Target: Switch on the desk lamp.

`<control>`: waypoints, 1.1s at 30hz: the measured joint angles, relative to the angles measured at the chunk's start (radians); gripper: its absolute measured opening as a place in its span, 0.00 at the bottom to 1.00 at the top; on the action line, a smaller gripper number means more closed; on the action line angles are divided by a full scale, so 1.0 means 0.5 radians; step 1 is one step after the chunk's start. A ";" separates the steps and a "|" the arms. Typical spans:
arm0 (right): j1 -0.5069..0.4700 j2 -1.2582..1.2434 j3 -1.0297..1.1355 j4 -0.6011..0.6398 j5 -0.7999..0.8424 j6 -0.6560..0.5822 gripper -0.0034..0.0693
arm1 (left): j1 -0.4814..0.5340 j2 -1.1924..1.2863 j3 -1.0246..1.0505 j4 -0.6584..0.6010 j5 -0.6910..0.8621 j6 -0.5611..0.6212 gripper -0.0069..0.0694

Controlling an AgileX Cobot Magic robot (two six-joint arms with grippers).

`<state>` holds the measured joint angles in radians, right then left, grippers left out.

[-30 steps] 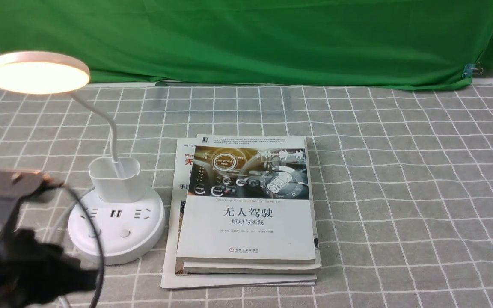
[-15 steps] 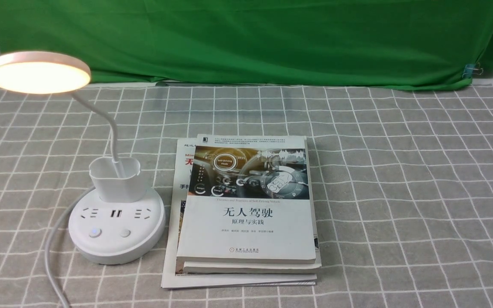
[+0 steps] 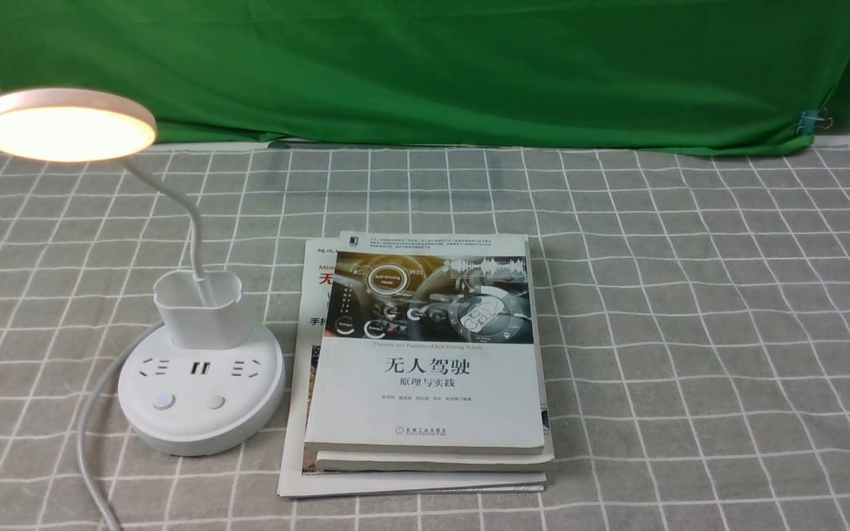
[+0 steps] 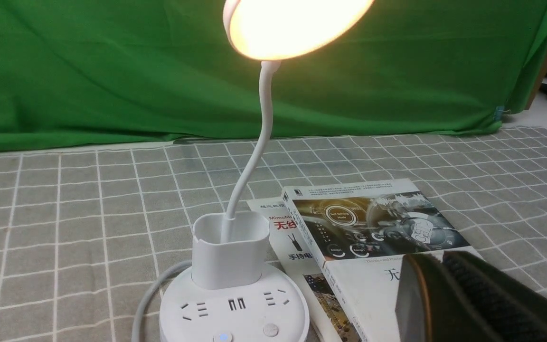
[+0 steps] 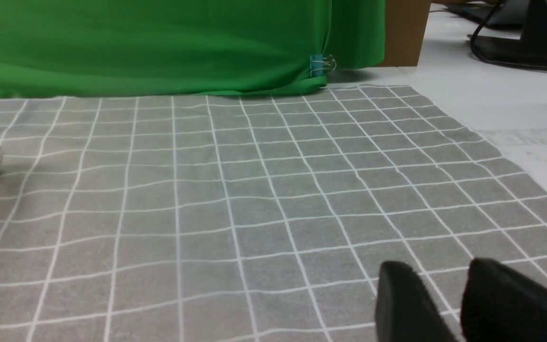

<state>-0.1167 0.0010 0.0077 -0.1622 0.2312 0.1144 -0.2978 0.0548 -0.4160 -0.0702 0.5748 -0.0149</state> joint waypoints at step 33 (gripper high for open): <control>0.002 0.000 0.000 0.000 0.000 0.000 0.38 | 0.697 -0.113 0.846 0.104 -0.708 0.142 0.12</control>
<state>-0.1157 0.0010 0.0077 -0.1622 0.2310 0.1144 0.0504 -0.0016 0.0072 -0.0183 0.2209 0.0561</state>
